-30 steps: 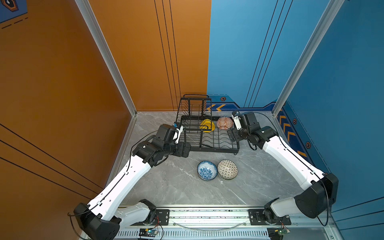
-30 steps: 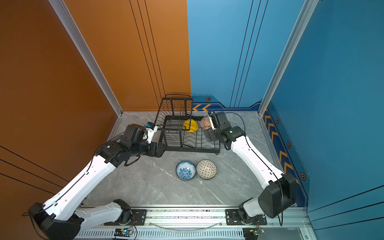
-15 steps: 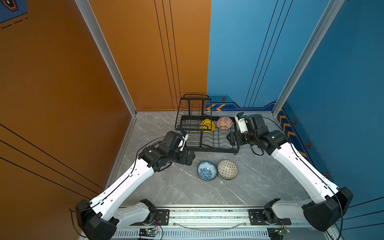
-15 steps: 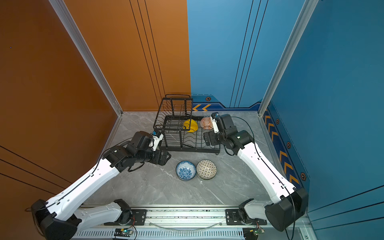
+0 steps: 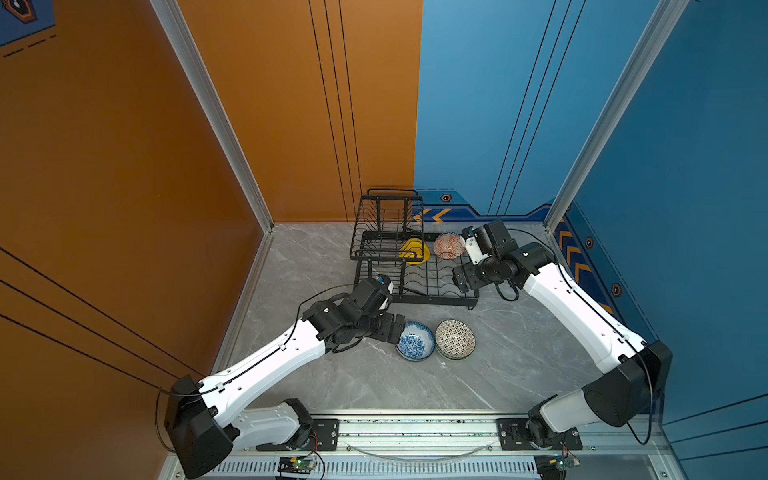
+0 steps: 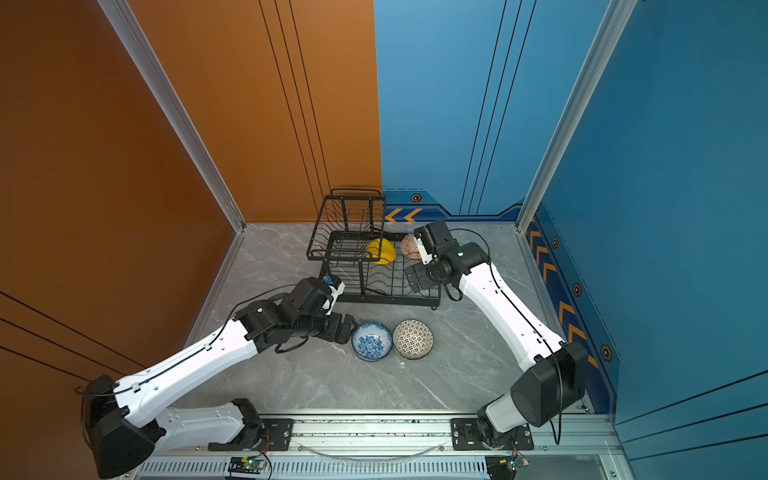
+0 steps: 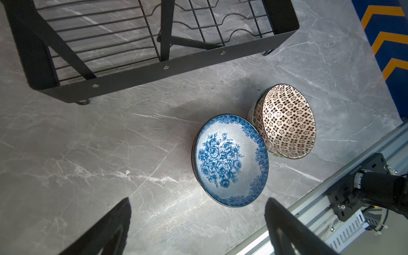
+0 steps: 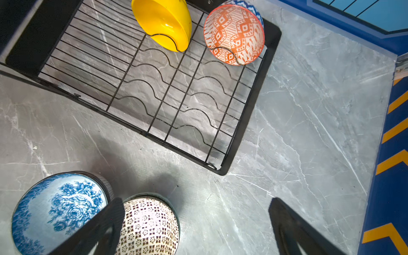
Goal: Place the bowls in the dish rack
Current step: 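Reach the left gripper down to the blue floral bowl rim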
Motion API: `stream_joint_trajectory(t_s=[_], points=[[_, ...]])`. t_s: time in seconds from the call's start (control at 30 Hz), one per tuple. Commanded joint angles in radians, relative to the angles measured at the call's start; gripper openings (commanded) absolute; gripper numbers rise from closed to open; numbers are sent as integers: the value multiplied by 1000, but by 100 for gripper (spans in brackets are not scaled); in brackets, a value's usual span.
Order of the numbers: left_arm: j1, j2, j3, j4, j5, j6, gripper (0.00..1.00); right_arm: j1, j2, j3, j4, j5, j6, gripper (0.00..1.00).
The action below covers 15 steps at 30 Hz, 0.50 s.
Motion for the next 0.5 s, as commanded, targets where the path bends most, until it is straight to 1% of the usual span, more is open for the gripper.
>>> stream_joint_trajectory(t_s=[0.0,0.13,0.2,0.33,0.4,0.47], points=[[-18,53,-29,12,-27,-54,92,12,2,27,-35,55,-26,100],[-21,104,-33,25,-53,-94,88,19,-2,19,-24,62,-29,100],[-22,128,-32,38,-51,-105,81,19,-1,17,-19,64,-30,100],[-22,184,-33,86,-26,-118,74,21,7,14,-12,67,-32,100],[-23,224,-27,103,-2,-120,65,21,12,11,-9,69,-32,100],[-24,256,-14,109,9,-123,59,23,15,6,-7,69,-32,100]])
